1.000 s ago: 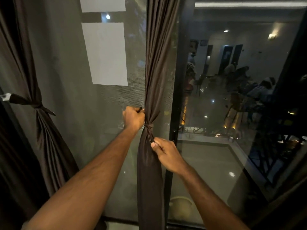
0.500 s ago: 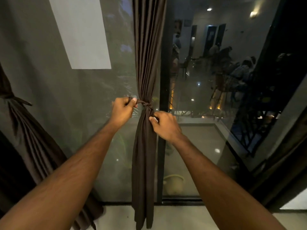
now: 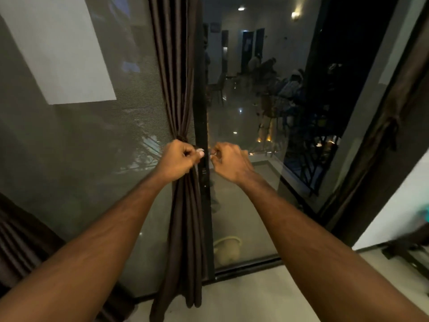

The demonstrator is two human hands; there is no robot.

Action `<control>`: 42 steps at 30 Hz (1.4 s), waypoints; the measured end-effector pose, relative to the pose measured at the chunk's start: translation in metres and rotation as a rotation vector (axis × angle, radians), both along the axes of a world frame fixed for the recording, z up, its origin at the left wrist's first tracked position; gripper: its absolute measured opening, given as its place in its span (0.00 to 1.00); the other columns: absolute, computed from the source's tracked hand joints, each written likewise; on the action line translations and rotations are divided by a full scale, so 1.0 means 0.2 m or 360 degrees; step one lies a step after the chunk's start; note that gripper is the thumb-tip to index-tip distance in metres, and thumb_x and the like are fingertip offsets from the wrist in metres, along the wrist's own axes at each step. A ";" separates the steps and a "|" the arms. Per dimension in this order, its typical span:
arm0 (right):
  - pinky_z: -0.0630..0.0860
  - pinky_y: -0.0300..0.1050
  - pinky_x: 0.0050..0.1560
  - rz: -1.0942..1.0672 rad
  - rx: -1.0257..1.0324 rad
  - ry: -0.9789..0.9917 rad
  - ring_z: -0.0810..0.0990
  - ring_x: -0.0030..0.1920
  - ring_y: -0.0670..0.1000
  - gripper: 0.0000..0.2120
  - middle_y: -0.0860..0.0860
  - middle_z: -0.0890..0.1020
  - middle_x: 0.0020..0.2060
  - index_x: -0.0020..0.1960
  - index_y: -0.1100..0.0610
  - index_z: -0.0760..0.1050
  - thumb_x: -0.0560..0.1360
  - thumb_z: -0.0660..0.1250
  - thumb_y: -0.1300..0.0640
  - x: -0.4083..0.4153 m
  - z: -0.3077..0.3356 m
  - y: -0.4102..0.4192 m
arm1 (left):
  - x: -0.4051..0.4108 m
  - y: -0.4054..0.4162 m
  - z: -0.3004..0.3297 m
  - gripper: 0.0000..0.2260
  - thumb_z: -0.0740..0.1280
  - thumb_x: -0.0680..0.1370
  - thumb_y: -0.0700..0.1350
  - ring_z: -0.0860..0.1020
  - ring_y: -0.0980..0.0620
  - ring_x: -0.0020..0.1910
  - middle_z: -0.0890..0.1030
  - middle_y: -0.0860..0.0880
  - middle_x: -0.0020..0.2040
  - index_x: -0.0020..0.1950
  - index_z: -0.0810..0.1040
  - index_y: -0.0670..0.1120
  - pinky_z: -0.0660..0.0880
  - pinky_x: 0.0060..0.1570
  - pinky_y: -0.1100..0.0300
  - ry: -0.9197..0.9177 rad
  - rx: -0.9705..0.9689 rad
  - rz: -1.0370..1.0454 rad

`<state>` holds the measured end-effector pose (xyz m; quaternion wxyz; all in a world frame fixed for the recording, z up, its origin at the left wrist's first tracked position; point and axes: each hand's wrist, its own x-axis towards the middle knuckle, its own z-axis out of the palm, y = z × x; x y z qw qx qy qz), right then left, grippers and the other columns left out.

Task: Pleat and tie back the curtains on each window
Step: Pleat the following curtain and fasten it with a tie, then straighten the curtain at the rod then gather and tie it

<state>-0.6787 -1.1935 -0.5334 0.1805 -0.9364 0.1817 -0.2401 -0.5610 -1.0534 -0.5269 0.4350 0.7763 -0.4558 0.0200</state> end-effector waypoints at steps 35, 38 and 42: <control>0.78 0.58 0.55 -0.0532 -0.0818 -0.1070 0.79 0.45 0.49 0.03 0.45 0.78 0.44 0.48 0.51 0.77 0.77 0.64 0.56 -1.23 1.73 -1.79 | -1.08 -1.85 1.95 0.18 0.71 0.78 0.49 0.73 0.54 0.26 0.78 0.44 0.28 0.33 0.80 0.40 0.71 0.31 0.63 -0.1114 -0.0459 -0.0196; 0.79 0.58 0.54 -0.0594 -0.0838 -0.1173 0.79 0.45 0.49 0.03 0.45 0.79 0.44 0.47 0.51 0.77 0.76 0.65 0.56 -1.25 1.91 -1.92 | -1.09 -2.00 2.15 0.18 0.72 0.78 0.48 0.72 0.59 0.24 0.75 0.49 0.25 0.30 0.79 0.44 0.69 0.32 0.65 -0.1180 -0.0574 -0.0233; 0.79 0.58 0.55 -0.0649 -0.0899 -0.1271 0.79 0.44 0.49 0.02 0.45 0.78 0.43 0.45 0.51 0.75 0.76 0.64 0.56 -1.27 2.10 -2.07 | -1.10 -2.16 2.34 0.19 0.72 0.78 0.48 0.71 0.59 0.24 0.73 0.51 0.24 0.28 0.77 0.46 0.69 0.35 0.64 -0.1286 -0.0679 -0.0273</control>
